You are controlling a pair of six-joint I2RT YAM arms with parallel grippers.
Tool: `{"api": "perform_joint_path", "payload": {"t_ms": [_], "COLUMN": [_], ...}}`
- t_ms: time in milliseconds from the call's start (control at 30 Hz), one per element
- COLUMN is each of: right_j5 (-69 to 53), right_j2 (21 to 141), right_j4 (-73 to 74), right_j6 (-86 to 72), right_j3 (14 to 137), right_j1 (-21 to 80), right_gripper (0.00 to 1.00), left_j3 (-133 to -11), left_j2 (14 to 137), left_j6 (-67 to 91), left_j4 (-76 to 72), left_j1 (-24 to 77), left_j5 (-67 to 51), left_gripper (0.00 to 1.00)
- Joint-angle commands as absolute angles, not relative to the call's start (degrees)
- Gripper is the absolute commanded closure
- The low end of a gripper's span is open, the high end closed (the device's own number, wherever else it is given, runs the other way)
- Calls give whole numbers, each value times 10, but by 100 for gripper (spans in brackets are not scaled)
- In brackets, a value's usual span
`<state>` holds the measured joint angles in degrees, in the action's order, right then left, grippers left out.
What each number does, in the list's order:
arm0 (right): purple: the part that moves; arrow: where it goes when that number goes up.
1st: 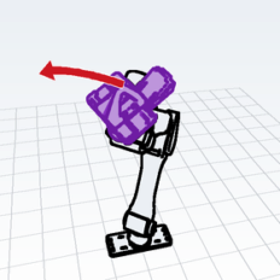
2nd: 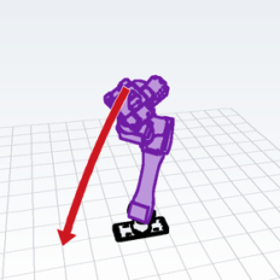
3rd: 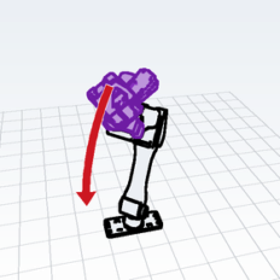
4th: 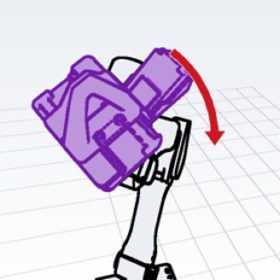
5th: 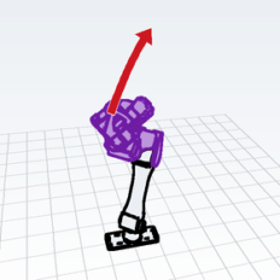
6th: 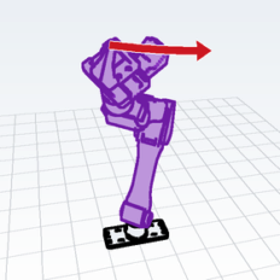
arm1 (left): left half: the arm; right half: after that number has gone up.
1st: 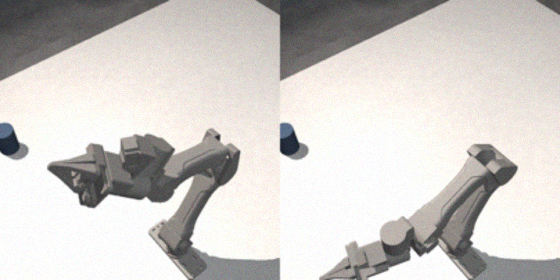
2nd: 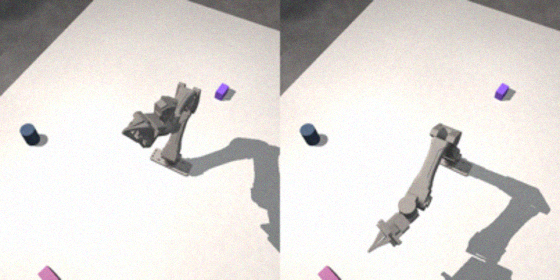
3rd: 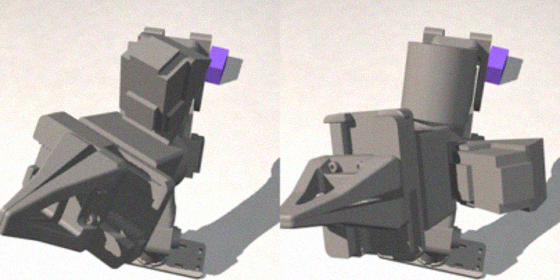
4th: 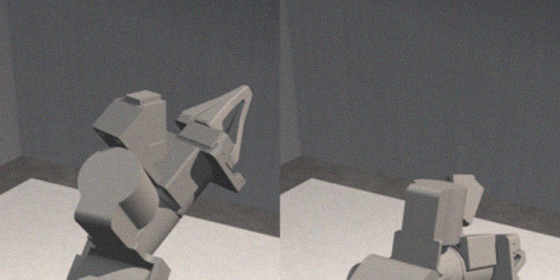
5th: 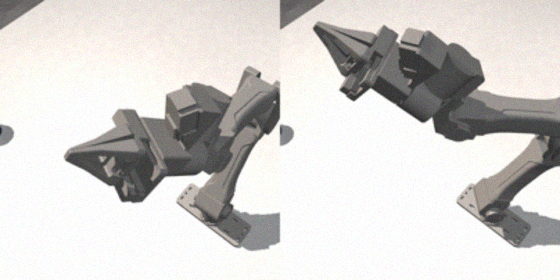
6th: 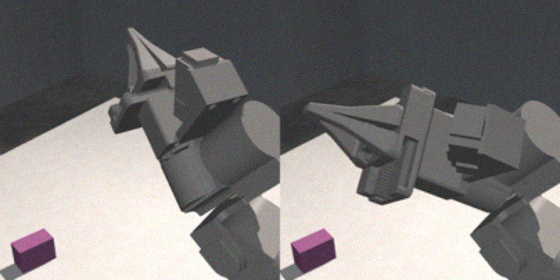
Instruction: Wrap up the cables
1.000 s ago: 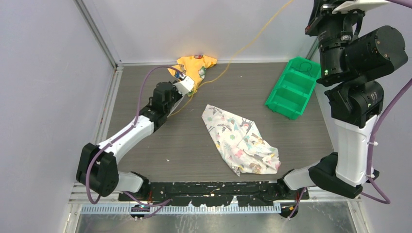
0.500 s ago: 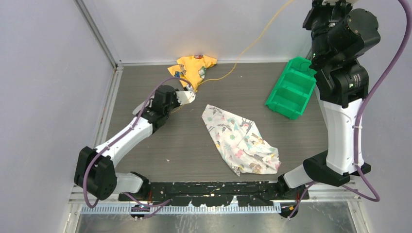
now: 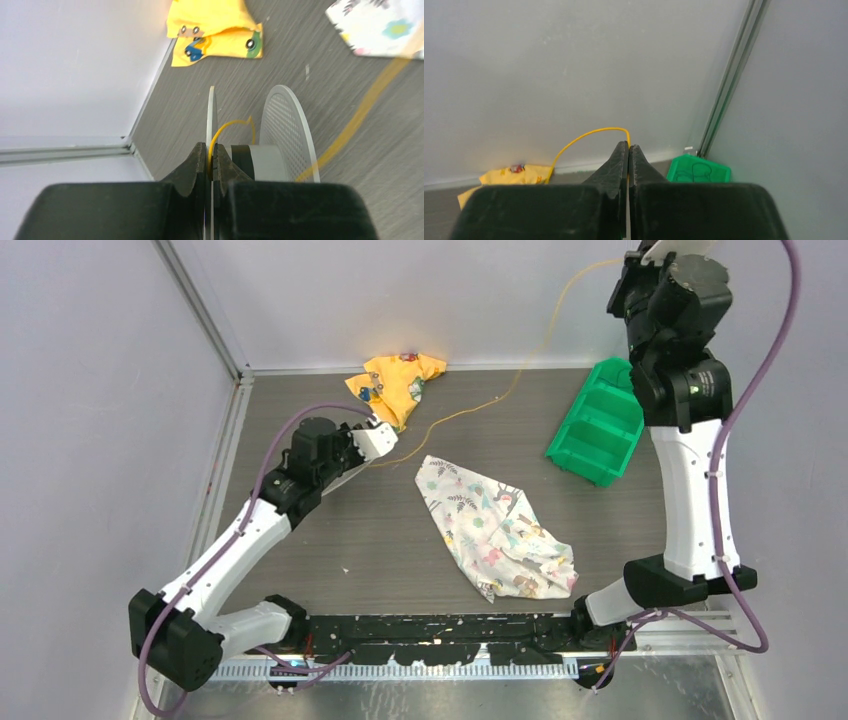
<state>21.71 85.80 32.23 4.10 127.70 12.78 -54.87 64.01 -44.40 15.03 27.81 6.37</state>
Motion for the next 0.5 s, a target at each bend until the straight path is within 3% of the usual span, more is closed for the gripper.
{"api": "perform_joint_path", "payload": {"t_ms": [0, 467], "right_j5": [192, 89], "right_j2": [840, 753], "right_j4": [329, 300], "right_j6": [-7, -39], "right_j3": [1223, 1023], "right_j1": [97, 65], "right_gripper": [99, 99], "left_j3": [-607, -621], "left_j2": [610, 597], "left_j6": [-398, -338], "left_j4": [171, 111], "left_j1": [270, 260], "left_j5": [-19, 18], "left_gripper": [100, 100]}}
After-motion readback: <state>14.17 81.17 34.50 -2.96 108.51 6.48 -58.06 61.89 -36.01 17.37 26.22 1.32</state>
